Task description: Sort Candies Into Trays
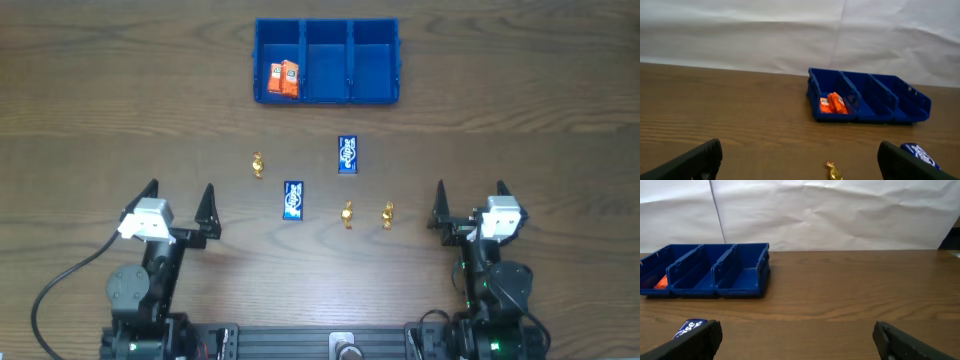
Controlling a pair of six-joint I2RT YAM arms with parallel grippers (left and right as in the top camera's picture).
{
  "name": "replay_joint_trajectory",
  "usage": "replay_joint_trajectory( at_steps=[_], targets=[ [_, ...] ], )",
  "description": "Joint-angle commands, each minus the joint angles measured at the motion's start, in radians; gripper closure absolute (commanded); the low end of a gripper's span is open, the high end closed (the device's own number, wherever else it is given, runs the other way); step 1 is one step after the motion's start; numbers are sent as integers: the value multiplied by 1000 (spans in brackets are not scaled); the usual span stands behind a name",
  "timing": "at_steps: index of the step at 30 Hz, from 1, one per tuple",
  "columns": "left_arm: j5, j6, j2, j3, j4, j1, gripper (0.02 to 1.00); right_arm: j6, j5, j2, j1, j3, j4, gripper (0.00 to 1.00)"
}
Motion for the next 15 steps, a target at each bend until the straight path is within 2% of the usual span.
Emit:
replay_joint_trajectory(
  at_steps=[1, 5, 15],
  targets=[
    [24, 12, -14, -1, -51, 5, 20, -12, -1, -3, -12, -2, -5, 3],
    [23, 12, -13, -1, -117, 5, 20, -12, -1, -3, -12, -2, -5, 3],
    [24, 12, -11, -1, -114, 5, 20, -11, -1, -3, -12, -2, -5, 3]
  ],
)
